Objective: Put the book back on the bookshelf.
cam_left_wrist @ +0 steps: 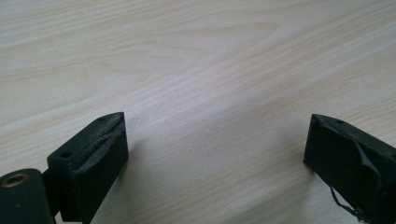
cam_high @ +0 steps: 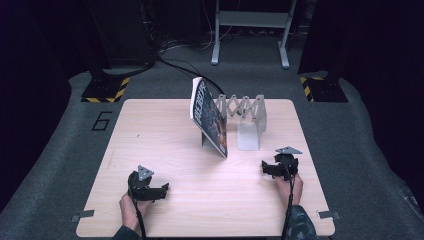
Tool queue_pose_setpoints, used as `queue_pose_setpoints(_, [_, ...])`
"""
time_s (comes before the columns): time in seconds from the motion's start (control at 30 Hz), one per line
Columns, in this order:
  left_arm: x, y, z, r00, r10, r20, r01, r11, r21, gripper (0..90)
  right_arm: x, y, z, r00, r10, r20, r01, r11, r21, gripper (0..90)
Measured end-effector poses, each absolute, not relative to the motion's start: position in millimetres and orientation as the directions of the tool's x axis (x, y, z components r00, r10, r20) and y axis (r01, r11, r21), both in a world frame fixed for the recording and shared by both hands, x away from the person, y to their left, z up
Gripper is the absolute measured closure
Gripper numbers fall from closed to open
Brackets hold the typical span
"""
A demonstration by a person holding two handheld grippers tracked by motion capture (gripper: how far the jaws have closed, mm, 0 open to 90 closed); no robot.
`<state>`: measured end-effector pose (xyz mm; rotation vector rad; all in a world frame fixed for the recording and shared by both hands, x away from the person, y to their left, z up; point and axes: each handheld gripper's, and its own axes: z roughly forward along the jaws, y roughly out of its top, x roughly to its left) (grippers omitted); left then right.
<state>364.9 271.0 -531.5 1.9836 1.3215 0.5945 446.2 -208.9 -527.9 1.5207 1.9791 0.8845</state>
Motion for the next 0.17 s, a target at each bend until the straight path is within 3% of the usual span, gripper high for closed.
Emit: queue_pose_setpoints(0.17, [364.4,270.5,-531.5,0.385,0.923,0.002,0.623,-0.262,0.737,6.1,446.1,-208.9,-527.9,-0.261,0.965,0.006,0.649,0.171,0.741,12.3])
